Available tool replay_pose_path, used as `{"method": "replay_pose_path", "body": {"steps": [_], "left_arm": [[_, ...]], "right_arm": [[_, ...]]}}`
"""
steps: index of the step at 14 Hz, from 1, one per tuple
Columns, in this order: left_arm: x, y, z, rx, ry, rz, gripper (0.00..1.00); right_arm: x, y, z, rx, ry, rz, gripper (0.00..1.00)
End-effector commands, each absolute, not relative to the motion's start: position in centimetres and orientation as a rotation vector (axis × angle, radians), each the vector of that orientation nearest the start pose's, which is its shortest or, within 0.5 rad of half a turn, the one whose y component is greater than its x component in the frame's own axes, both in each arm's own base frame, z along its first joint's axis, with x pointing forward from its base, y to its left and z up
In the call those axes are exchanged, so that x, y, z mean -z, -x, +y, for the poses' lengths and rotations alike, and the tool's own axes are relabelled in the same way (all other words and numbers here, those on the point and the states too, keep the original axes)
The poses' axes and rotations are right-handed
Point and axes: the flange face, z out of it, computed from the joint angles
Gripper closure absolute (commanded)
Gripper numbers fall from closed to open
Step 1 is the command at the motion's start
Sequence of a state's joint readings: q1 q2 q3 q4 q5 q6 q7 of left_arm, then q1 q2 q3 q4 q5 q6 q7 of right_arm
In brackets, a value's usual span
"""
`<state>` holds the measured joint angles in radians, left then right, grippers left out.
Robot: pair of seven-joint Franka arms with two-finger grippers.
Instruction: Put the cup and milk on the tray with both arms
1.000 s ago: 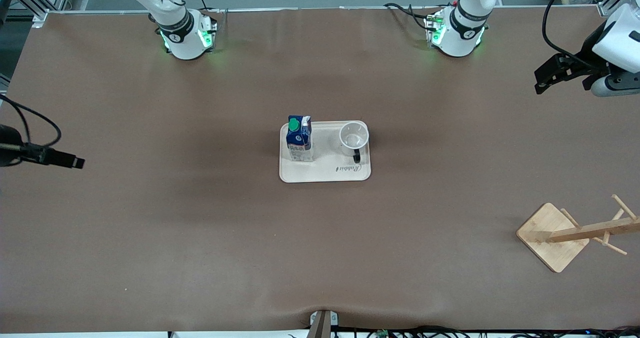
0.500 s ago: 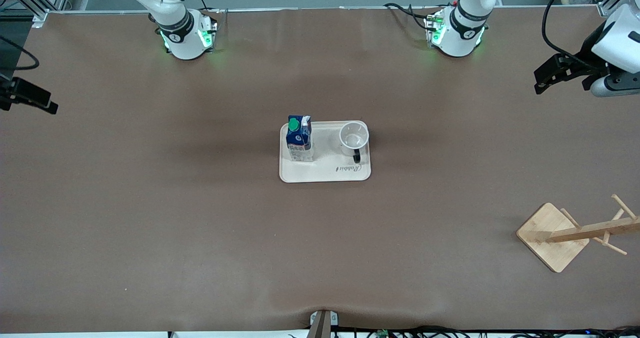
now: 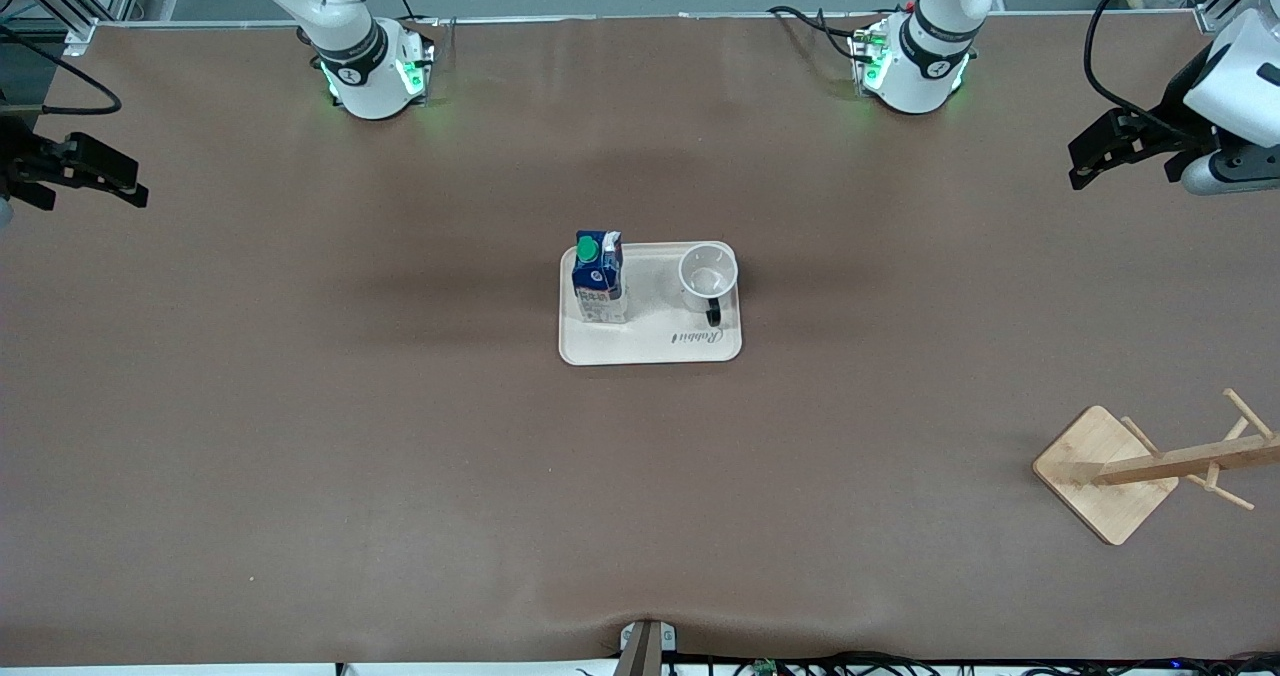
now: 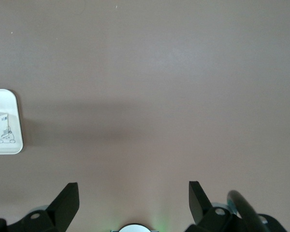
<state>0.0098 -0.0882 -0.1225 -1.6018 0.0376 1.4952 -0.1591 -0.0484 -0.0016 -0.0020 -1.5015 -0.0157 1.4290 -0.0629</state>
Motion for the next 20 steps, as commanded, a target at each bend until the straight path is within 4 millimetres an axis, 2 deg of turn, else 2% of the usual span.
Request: {"method": "replay_pose_path", "body": {"steps": [1, 6, 10, 12, 20], "left_arm": [[-65.3, -51.5, -5.7, -0.001, 3.094, -0.068, 0.00], [-65.1, -51.5, -5.7, -0.008, 3.093, -0.068, 0.00], [-65.0, -51.8, -5.8, -0.008, 3.093, -0.063, 0.00], [-65.0, -51.9, -5.9, -0.007, 3.092, -0.059, 0.00], [-65.8, -53.1, -5.9, 0.011, 3.098, -0.064, 0.00]], "right_arm": [[-65.0, -53.5, -4.2, -0.049, 3.178, -0.043, 0.00], [-65.9, -51.2, -3.0, -0.133, 3.156, -0.082, 0.00], [-65.8, -51.1, -3.3, -0.108, 3.070, -0.057, 0.00], [-66.0, -50.5, -3.0, -0.109, 3.070, -0.057, 0.00], [-65.8, -50.6, -3.1, -0.109, 3.096, -0.059, 0.00]]}}
